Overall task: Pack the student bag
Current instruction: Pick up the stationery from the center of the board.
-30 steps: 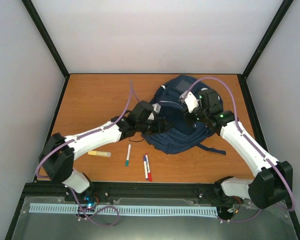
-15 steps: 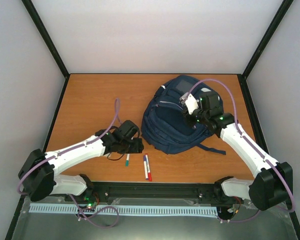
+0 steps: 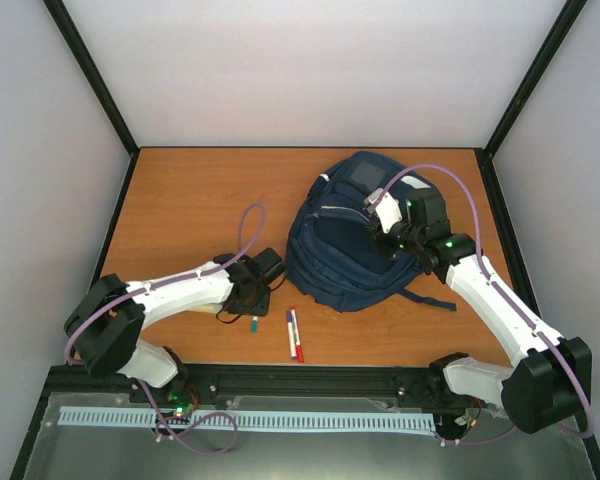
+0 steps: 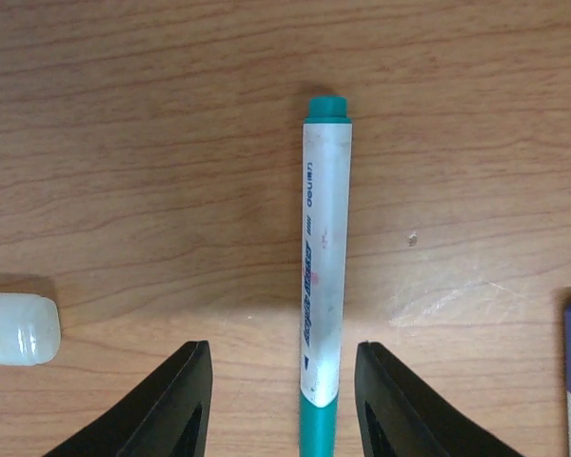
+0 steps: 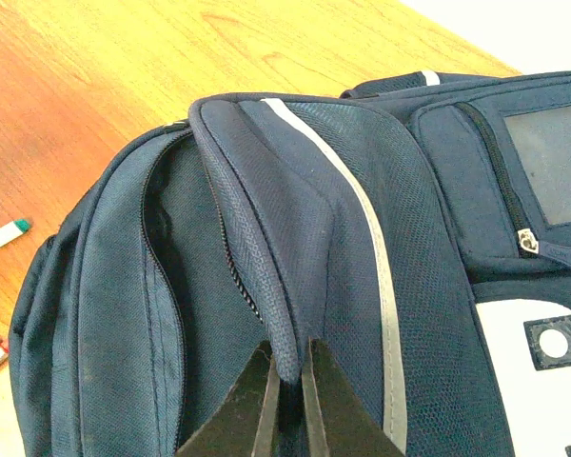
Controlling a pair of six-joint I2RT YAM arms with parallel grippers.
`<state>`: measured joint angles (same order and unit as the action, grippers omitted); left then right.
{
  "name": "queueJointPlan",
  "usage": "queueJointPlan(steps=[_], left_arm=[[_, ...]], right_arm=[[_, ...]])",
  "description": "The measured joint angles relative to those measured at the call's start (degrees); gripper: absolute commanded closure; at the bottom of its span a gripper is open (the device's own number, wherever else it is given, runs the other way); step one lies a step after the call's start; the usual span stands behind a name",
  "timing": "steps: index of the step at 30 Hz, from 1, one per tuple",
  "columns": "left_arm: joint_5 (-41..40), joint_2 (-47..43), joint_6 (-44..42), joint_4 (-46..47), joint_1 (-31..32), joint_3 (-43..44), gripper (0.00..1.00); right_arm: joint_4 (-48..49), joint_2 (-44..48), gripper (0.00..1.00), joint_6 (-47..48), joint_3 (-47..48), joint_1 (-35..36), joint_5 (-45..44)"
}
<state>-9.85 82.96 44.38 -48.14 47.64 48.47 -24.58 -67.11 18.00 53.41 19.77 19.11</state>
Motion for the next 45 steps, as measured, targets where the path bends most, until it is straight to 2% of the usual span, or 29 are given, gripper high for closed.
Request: queueJointPlan(steps=[10,21,31,34,36,39,45], left_arm=[[-1.8,5.4,-1.8,-0.3,0.0,2.9,0.65],[-2.1,11.0,-3.6,-1.4,0.0,5.9,0.68],[-0.2,13.4,-4.7,-1.3,0.0,6.7,0.89],[0.3,13.4,-5.4,-1.3,0.0,6.8,0.91],[1.2,13.3,-5.8,-1.1,0.0,6.8,0.90],[3.5,12.9,-6.5,0.0,0.0,6.7,0.79],[4.8,12.8,-7.1,0.0,0.0,6.6,0.87]], right_arm=[[0.0,0.0,0.97,0.4,-0.3,-0.2,1.4],[0.2,0.0,0.97,0.7,-0.6,-0.2,1.9],[0.2,0.0,0.97,1.1,-0.7,-0.3,2.4],[0.2,0.0,0.97,1.1,-0.7,-0.3,2.4],[0.3,0.0,0.97,1.1,-0.8,-0.3,2.4],[0.4,0.0,0.97,1.2,-0.9,-0.3,2.4],[0.4,0.0,0.97,1.2,-0.9,-0.3,2.4]])
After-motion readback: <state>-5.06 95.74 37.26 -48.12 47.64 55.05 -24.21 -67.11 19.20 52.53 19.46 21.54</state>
